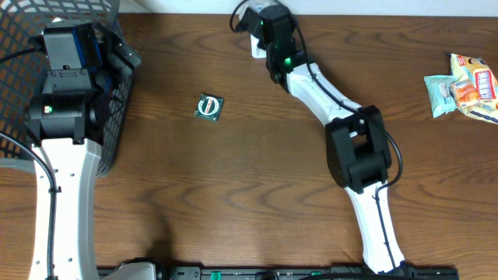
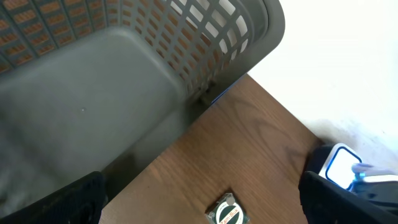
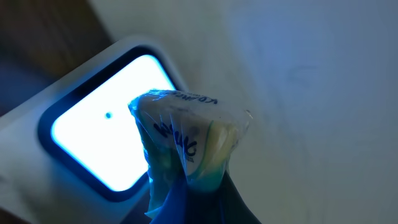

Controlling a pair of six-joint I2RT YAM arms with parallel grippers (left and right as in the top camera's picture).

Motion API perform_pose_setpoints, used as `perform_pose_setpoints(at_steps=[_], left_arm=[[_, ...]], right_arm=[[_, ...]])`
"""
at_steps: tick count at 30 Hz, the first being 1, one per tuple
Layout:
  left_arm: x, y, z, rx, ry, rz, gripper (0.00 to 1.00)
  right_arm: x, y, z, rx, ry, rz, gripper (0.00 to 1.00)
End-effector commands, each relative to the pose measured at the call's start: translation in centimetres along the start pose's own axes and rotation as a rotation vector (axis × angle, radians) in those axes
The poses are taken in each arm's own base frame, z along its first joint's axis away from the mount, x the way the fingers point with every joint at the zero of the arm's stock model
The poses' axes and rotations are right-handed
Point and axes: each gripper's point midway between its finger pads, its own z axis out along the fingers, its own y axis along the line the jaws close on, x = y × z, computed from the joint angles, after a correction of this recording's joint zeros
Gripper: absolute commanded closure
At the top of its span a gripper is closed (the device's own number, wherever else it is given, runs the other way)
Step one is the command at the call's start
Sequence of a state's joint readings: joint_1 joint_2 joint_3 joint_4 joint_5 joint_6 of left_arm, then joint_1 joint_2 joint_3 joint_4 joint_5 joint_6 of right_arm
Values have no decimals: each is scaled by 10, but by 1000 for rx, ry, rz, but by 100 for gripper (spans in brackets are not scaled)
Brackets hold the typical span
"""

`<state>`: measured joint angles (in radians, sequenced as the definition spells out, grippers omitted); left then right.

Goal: Scan the item barcode
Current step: 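Hold the green Kleenex pack up to the white scanner, then carry the pack to the table's right edge and release it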

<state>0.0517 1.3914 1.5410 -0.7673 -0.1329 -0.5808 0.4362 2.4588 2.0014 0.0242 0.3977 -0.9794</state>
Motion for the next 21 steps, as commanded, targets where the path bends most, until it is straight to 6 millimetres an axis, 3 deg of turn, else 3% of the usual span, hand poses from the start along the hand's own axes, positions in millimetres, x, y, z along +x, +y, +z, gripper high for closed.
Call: perform_pose_setpoints(at_steps=[1, 8, 15, 21], left_arm=[[-2, 2, -2, -2, -6, -15, 2], [-2, 2, -2, -2, -6, -15, 2], [-2, 2, -2, -2, -6, -15, 2], [-2, 2, -2, -2, -6, -15, 2]], right_arm=[[-7, -16, -4, 41, -13, -66, 99], [-11, -14, -4, 29, -36, -65, 99], [-28, -17, -6, 39, -111, -23, 99], [-29, -12, -7, 22, -105, -48, 99]])
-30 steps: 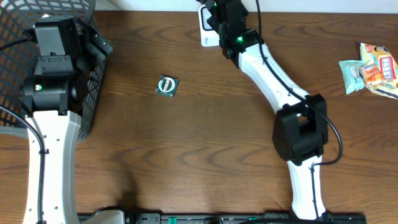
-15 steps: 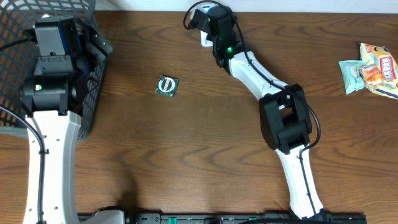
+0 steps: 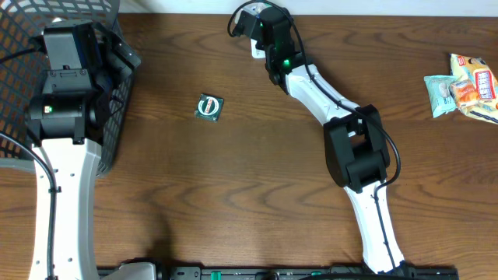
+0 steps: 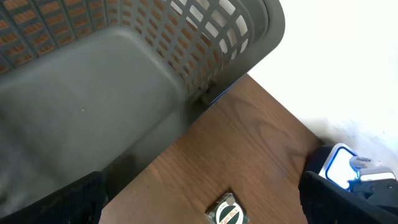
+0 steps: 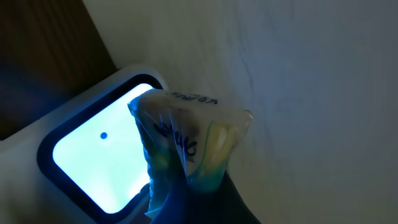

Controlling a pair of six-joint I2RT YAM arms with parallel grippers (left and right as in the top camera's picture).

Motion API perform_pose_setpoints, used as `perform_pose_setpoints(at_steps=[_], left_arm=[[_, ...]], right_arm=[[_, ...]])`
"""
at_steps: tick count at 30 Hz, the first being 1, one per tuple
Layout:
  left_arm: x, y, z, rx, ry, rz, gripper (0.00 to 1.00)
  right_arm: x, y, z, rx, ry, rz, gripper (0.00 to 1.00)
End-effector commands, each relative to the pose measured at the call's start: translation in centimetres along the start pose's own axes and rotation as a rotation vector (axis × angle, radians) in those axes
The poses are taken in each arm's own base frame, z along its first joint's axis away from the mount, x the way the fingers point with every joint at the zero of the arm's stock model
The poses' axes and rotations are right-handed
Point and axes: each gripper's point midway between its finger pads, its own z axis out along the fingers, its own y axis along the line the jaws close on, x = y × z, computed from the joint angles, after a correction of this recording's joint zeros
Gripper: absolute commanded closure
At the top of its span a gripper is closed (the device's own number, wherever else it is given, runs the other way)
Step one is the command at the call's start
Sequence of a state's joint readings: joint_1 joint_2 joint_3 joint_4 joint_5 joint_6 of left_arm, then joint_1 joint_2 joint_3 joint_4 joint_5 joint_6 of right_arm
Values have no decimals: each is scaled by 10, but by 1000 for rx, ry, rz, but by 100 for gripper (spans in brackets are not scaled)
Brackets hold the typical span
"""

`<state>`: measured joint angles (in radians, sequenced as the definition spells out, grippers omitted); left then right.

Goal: Scan the item barcode
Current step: 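Carry the pack to the table's right edge and release it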

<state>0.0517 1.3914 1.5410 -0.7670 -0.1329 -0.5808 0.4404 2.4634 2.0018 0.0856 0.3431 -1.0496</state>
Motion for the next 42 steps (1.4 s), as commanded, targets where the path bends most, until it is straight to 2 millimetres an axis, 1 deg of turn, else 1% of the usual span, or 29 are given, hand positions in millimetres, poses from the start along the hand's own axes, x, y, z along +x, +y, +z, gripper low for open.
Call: perform_pose_setpoints(at_steps=[1, 4, 6, 8, 10, 11, 12, 13, 14, 16, 19, 23, 25, 27, 30, 34, 39, 40, 41, 42], left_arm=[[-2, 2, -2, -3, -6, -15, 2], [-2, 2, -2, -3, -6, -15, 2], [-2, 2, -2, -3, -6, -15, 2], [-2, 2, -2, -3, -6, -15, 2], [-2, 2, -2, -3, -6, -15, 3], [-2, 2, -2, -3, -6, -15, 2], [-2, 2, -2, -3, -6, -15, 2], [-2, 2, -2, -3, -6, -15, 2], [-2, 2, -2, -3, -6, -15, 2], [-2, 2, -2, -3, -6, -15, 2], [-2, 2, -2, -3, -6, -15, 2], [-2, 2, -2, -3, -6, -15, 2], [-2, 2, -2, -3, -6, -15, 2], [-2, 2, -2, -3, -6, -15, 2], [-2, 2, -2, -3, -6, -15, 2], [-2, 2, -2, -3, -6, -15, 2], [-2, 2, -2, -3, -6, -15, 2], [-2, 2, -2, -3, -6, -15, 2], [-2, 2, -2, -3, -6, -15, 2], [-2, 2, -2, -3, -6, -15, 2]], right_arm=[[-11, -9, -6, 8, -26, 9, 99], [-9, -21, -9, 33, -10, 61, 99], [-2, -43, -15, 76, 18, 142, 99], [10, -67, -23, 121, 59, 208, 99], [28, -94, -32, 174, 108, 281, 99], [36, -103, -35, 188, 130, 309, 99], [50, -115, -41, 207, 169, 355, 99], [62, -121, -44, 216, 202, 386, 99], [79, -127, -49, 225, 252, 422, 99], [114, -132, -57, 218, 353, 460, 99], [184, -131, -71, 208, 547, 538, 99], [276, -124, -95, 171, 778, 610, 99], [316, -122, -109, 169, 872, 660, 99], [351, -122, -124, 169, 954, 694, 99], [399, -125, -147, 186, 1056, 751, 99], [447, -130, -169, 229, 1124, 852, 99], [484, -131, -183, 211, 1130, 944, 96], [486, -132, -184, 215, 1131, 947, 96], [497, -137, -189, 240, 1138, 961, 94], [503, -139, -192, 255, 1141, 969, 94]])
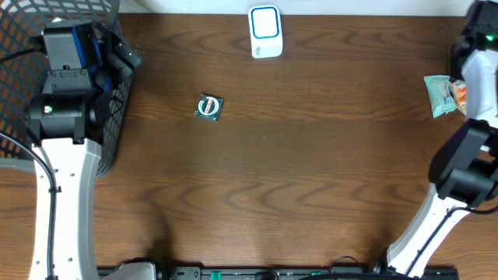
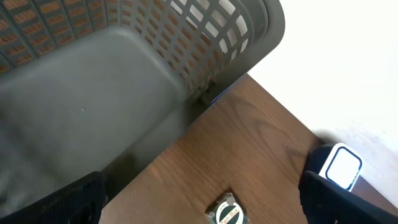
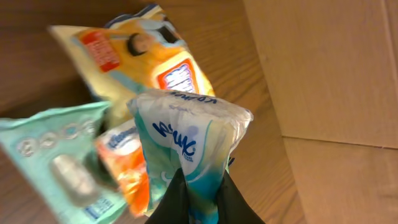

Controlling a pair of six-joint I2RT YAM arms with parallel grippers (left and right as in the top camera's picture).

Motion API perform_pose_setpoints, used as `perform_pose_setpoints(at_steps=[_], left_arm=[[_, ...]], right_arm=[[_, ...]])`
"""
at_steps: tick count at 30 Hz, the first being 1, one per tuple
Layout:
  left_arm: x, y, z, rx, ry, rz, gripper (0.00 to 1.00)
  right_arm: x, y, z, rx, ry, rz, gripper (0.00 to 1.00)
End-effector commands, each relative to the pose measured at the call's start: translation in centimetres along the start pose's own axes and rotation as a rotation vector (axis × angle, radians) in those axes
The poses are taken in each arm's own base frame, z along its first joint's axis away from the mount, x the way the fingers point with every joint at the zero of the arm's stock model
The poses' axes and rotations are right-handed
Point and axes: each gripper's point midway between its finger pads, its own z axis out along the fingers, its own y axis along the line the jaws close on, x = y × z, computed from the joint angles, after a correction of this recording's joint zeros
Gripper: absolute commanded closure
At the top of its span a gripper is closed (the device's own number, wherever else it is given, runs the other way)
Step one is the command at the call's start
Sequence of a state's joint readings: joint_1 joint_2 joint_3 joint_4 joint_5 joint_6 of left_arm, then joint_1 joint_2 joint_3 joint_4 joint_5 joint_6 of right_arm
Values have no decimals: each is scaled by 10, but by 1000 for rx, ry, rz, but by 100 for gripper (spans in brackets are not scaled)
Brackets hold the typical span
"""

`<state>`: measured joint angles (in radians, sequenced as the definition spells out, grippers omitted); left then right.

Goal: Scan the item barcode
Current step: 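Carry the pack to the table's right edge and release it, then move the right gripper back toward the dark tin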

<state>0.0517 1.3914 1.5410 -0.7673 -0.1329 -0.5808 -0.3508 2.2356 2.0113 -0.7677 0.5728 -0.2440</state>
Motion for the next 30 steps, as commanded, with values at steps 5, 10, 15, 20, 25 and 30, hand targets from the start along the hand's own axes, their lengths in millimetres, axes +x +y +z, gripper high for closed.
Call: perform_pose_setpoints(at_steps=[5, 10, 15, 20, 25, 30], left_arm=[[-2, 2, -2, -2, -6, -15, 2], [-2, 2, -2, -2, -6, -15, 2], [-2, 2, -2, -2, -6, -15, 2], [-2, 2, -2, -2, -6, -15, 2], [-2, 2, -2, -2, -6, -15, 2], [-2, 2, -2, -2, -6, -15, 2]], right_arm=[[2, -36, 20, 14, -17, 118, 94], [6, -38, 34, -32, -18, 141, 92], [6, -24, 41, -120, -28, 144, 84], [6, -17, 43, -151, -26, 139, 65], [11, -7, 41, -172, -6, 118, 62], [11, 13, 27, -216, 8, 75, 63]])
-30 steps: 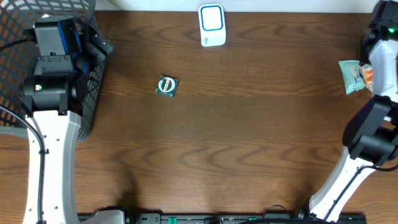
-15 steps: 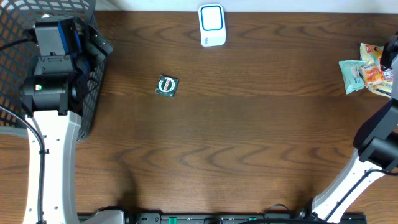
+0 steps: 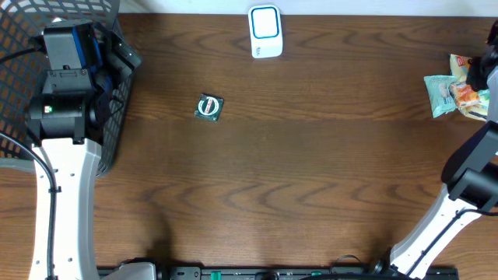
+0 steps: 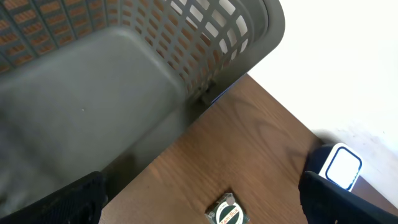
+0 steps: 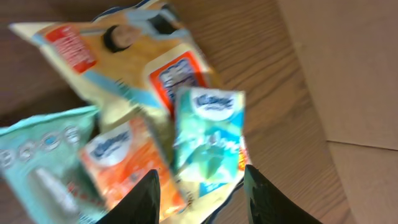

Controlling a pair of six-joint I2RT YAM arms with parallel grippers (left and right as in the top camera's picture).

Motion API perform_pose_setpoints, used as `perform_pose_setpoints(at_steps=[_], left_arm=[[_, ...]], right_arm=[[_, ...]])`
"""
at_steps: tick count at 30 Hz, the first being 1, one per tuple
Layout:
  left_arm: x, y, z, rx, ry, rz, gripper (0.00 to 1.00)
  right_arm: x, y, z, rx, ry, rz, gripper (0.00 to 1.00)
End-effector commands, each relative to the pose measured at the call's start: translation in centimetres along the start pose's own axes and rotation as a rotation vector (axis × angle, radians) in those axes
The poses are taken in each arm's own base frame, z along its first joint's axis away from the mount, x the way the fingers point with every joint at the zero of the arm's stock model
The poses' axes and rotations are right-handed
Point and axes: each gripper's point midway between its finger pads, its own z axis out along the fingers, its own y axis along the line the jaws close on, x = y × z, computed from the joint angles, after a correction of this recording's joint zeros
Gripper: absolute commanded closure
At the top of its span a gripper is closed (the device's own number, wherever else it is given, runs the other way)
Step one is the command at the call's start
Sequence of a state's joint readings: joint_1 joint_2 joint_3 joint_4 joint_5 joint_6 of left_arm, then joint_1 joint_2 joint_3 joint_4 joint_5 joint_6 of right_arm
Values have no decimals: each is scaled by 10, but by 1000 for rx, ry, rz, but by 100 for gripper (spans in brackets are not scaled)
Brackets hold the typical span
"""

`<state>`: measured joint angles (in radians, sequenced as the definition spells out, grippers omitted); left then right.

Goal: Scan the item barcode
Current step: 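Move the right gripper back toward the dark tin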

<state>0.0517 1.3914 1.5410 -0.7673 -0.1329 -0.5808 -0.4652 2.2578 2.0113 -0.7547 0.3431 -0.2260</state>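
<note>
The white scanner (image 3: 264,31) stands at the table's far edge, its window (image 4: 341,167) also in the left wrist view. A teal tissue pack (image 5: 208,134), blurred, lies free on a pile of packets (image 3: 459,89) at the far right. My right gripper (image 5: 202,180) is open just above it, one finger on each side, and only its arm (image 3: 475,179) shows overhead. My left gripper (image 4: 202,202) is open and empty beside the grey basket (image 4: 124,93).
A small green square packet (image 3: 208,106) lies on the brown table left of centre. The pile holds a yellow snack bag (image 5: 124,56), an orange tissue pack (image 5: 118,162) and a mint-green packet (image 5: 43,155). The basket (image 3: 47,23) fills the far left corner.
My right gripper was shut on the teal tissue pack above the pile; now it is open and the pack rests on the pile. The left arm has not moved.
My right gripper held the tissue pack against the scanner's lit window, and still did a moment later from a slightly shifted angle. Then it held the pack over the pile at the far right. Now the pack is released there.
</note>
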Motion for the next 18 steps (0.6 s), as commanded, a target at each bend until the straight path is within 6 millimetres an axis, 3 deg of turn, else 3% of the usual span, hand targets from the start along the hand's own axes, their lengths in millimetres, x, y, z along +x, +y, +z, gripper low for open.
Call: perform_pose_setpoints(at_steps=[1, 6, 9, 10, 12, 16, 18], left_arm=[[-2, 2, -2, -2, -6, -15, 2], [-2, 2, -2, -2, -6, -15, 2], [-2, 2, -2, -2, -6, -15, 2], [-2, 2, -2, -2, -6, -15, 2], [-2, 2, -2, -2, -6, -15, 2], [-2, 2, -2, -2, -6, -15, 2], [-2, 2, -2, -2, -6, -15, 2]], right_arm=[[-3, 29, -7, -46, -3, -35, 62], [-27, 58, -48, -84, -88, -76, 59], [-44, 92, -84, -211, -173, -105, 43], [-49, 106, -96, -273, -202, -115, 34], [-58, 145, -128, -464, -273, -147, 19], [-57, 228, -201, -924, -372, -237, 10], [-49, 260, -232, -1109, -393, -283, 9]])
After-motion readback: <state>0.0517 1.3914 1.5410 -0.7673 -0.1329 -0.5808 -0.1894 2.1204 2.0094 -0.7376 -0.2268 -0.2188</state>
